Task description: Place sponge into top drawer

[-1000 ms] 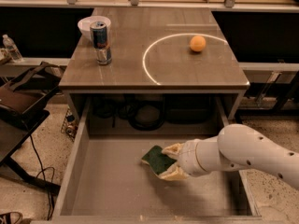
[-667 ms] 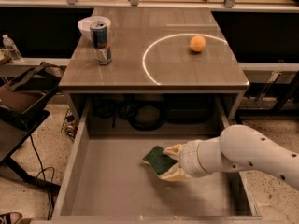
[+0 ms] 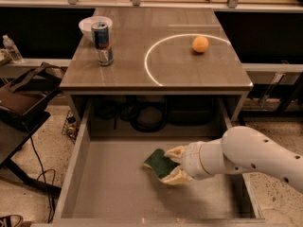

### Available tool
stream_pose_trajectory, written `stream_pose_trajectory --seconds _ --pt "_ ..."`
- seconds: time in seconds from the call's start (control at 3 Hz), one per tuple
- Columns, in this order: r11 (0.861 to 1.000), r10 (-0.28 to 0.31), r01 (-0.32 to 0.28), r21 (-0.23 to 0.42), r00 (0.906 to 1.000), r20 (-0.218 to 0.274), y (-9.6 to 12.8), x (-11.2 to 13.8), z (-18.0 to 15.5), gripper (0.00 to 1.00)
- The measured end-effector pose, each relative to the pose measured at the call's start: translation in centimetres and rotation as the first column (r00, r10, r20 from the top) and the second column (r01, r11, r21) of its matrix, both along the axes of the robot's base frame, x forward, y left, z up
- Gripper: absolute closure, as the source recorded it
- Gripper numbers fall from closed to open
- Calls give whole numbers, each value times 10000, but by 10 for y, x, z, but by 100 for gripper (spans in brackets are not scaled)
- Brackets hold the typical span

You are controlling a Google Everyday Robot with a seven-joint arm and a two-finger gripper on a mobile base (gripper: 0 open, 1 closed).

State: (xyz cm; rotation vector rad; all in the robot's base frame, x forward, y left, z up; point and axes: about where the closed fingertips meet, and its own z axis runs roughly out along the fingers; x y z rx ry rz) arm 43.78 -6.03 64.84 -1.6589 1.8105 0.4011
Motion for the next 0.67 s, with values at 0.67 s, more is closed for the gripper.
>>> stream_pose_trajectory --seconds 0.67 --pt "10000 39 -39 -9 10000 -3 2 -1 0 0"
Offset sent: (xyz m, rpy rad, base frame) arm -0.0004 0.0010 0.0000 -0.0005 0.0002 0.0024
